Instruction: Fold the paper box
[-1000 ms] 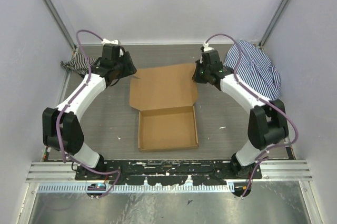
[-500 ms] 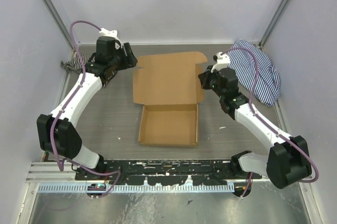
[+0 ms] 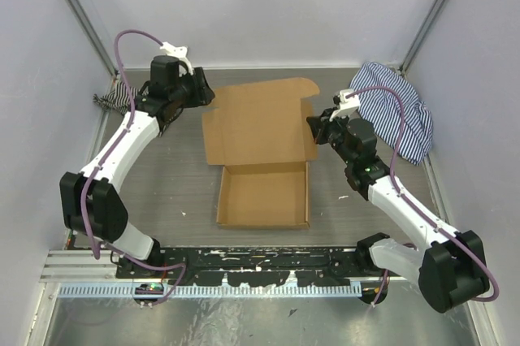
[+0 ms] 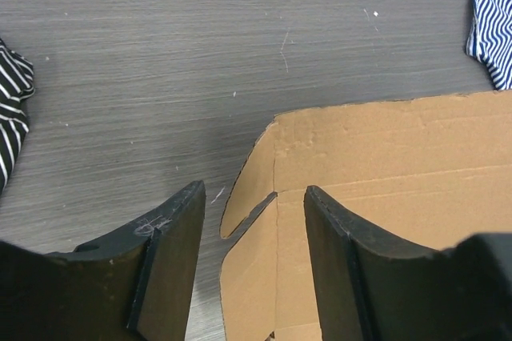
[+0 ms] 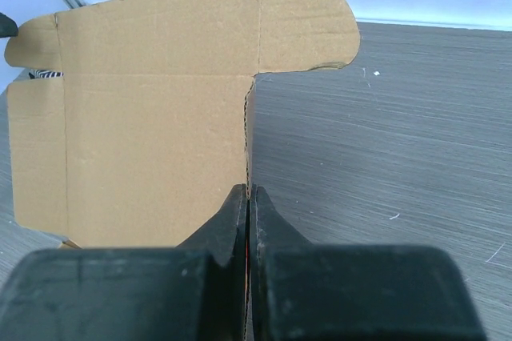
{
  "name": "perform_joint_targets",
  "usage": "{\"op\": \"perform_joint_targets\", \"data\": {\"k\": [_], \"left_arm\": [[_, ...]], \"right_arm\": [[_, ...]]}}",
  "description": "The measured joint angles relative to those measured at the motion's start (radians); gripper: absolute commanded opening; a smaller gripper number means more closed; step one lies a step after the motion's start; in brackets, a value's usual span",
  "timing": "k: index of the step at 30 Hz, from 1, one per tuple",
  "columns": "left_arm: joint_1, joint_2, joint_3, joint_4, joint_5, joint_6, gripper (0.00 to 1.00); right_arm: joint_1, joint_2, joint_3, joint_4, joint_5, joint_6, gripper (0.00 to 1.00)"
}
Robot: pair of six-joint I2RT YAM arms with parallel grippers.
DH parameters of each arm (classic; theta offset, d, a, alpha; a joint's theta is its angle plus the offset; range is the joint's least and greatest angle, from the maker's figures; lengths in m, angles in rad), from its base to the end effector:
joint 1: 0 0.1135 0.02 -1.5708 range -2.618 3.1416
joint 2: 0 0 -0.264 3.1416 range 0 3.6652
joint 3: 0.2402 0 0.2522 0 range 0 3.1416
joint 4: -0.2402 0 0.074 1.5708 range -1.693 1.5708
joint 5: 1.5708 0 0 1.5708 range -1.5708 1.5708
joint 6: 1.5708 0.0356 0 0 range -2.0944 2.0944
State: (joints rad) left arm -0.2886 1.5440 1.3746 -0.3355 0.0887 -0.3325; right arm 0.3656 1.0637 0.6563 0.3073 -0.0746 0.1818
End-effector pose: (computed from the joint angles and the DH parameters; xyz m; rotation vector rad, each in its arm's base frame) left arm 0.3445 -0.1056 0.3423 0.0089 2.1078 -0.4689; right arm 0.2320 0.0916 0.2914 -0.2121 1.6794 0.4744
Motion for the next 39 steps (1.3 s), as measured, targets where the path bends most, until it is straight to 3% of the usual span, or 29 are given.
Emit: {"op": "perform_joint_targets", "data": {"k": [18, 27, 35, 37, 39], "left_arm": [[0.003, 0.066, -0.003, 0.005, 0.015, 0.023, 0.50], [0.016, 0.077, -0.004, 0.028, 0.034, 0.017, 0.07], [0.017, 0.018, -0.050, 0.043, 0.067, 0.006, 0.01], [0.017, -0.015, -0.071, 0.056, 0.077, 0.003, 0.01], [0.017, -0.058, -0.098, 0.072, 0.084, 0.001, 0.01]], "right_arm": [[0.000, -0.007, 0.006, -0.002, -0.030, -0.011, 0.01], [0.000, -0.011, 0.009, -0.016, -0.042, -0.011, 0.02], [0.004, 0.041, 0.155, -0.195, -0.047, 0.006, 0.22], [0.004, 0.061, 0.216, -0.250, -0.045, 0.011, 0.39], [0.004, 0.063, 0.255, -0.294, -0.032, 0.019, 0.44]]}}
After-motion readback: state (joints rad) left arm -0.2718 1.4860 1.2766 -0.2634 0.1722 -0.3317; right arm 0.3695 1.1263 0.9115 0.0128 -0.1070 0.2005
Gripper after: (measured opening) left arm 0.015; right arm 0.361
